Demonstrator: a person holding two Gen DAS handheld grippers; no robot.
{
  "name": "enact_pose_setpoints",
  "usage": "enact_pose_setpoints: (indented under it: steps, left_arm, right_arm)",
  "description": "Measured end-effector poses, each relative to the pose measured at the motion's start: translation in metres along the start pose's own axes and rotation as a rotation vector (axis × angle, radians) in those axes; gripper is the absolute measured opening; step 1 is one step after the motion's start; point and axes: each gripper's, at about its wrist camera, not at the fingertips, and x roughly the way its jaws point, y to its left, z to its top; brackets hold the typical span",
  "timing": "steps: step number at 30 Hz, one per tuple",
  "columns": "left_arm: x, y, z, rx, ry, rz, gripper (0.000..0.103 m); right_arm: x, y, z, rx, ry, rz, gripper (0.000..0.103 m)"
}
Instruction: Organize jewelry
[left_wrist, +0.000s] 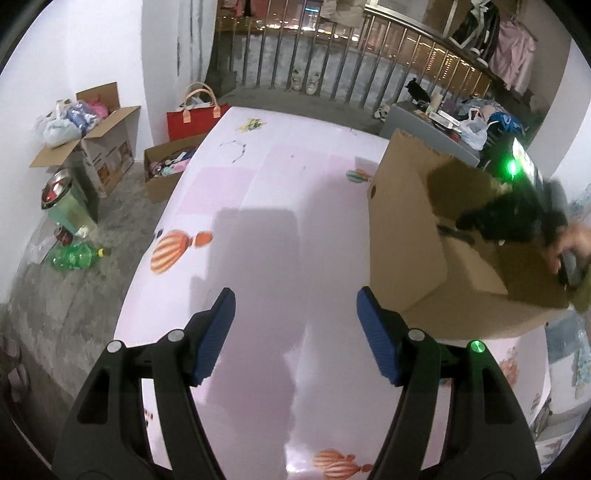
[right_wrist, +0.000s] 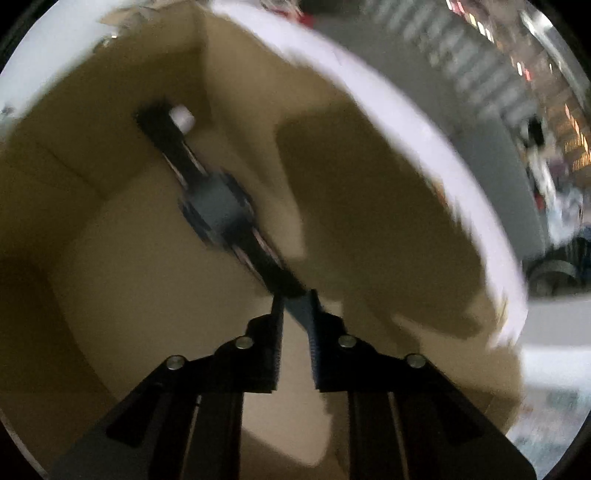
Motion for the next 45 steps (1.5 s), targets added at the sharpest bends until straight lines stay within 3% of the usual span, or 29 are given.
enact_pose_setpoints:
  steps: [2,6,8,16,22,25,29,31,35,37,39,42,45]
  left_arm:
    - [0.000,0.003,-0.009,-0.015,0.002,-0.004,0.065]
    - [-0.001,0.009,-0.024,-0.037,0.015,-0.002,0.065]
    - [-0.001,0.013,-0.029,-0.038,0.014,0.010,0.065]
    - [-0.007,0.024,-0.047,-0.037,-0.005,0.026,0.065]
    - [-0.007,0.012,-0.057,-0.002,-0.011,0.021,0.071]
    - [-0.010,-0.005,-0.061,0.038,-0.014,-0.009,0.079]
    - [-0.009,-0.040,-0.074,0.152,0.009,-0.081,0.086]
    - [-0.003,-0.058,-0.084,0.224,0.042,-0.120,0.089]
    - [0.017,-0.094,-0.107,0.353,0.134,-0.203,0.089]
    - [0.028,-0.107,-0.115,0.406,0.174,-0.220,0.089]
    - [0.032,-0.120,-0.122,0.479,0.150,-0.192,0.093]
    - [0.036,-0.128,-0.124,0.552,0.145,-0.186,0.095]
    - [0.035,-0.128,-0.125,0.579,0.140,-0.207,0.096]
  right_arm:
    - [-0.003,0.015,0.015,-0.048,-0.045,0.023,0.046]
    - [0.012,0.039,0.036,-0.115,-0.041,0.008,0.050]
    - [0.018,0.031,0.045,-0.101,-0.030,0.028,0.050]
    - [0.031,0.023,0.009,-0.012,0.009,0.026,0.047]
    - [-0.016,0.029,-0.009,0.009,-0.105,0.023,0.046]
    - [-0.081,0.024,-0.040,0.064,-0.245,0.036,0.047]
    - [-0.175,0.010,-0.100,0.175,-0.492,0.048,0.073]
    - [-0.190,0.002,-0.134,0.212,-0.539,0.039,0.080]
    - [-0.185,0.042,-0.230,0.284,-0.500,0.073,0.090]
    - [-0.154,0.068,-0.268,0.338,-0.423,0.061,0.091]
    - [-0.116,0.091,-0.298,0.399,-0.315,0.069,0.091]
    - [-0.074,0.113,-0.311,0.446,-0.227,0.058,0.091]
    - [-0.061,0.127,-0.312,0.434,-0.250,0.017,0.093]
